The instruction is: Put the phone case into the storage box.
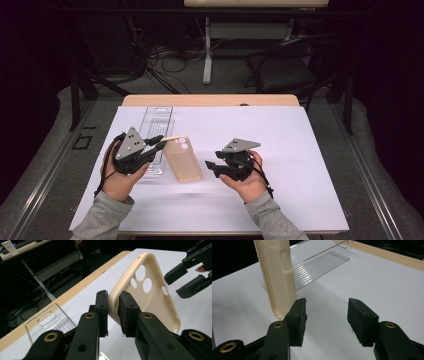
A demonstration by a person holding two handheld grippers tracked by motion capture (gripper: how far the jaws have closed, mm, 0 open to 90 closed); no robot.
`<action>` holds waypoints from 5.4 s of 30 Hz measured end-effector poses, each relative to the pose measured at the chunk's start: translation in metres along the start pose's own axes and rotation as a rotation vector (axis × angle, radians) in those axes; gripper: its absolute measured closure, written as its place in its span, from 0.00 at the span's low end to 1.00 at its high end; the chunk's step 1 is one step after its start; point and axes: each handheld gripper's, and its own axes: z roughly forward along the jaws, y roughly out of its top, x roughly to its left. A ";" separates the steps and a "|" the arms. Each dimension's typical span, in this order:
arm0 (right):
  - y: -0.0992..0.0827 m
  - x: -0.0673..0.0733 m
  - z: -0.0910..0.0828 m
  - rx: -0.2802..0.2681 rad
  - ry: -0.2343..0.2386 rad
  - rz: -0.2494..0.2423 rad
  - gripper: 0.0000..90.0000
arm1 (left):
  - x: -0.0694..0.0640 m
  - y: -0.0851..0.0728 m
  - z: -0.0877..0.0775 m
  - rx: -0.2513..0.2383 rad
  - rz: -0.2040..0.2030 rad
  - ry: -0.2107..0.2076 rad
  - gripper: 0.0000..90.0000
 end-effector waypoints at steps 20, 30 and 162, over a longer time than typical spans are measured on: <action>-0.008 -0.006 -0.007 0.001 -0.061 -0.025 0.52 | 0.007 -0.008 0.006 -0.071 0.006 0.019 0.87; -0.017 -0.008 -0.014 0.003 -0.097 -0.033 0.47 | 0.008 -0.014 0.005 -0.115 0.016 0.069 0.87; -0.082 -0.054 -0.067 -0.152 -0.467 0.078 0.00 | 0.169 0.011 0.092 0.026 0.310 0.393 0.87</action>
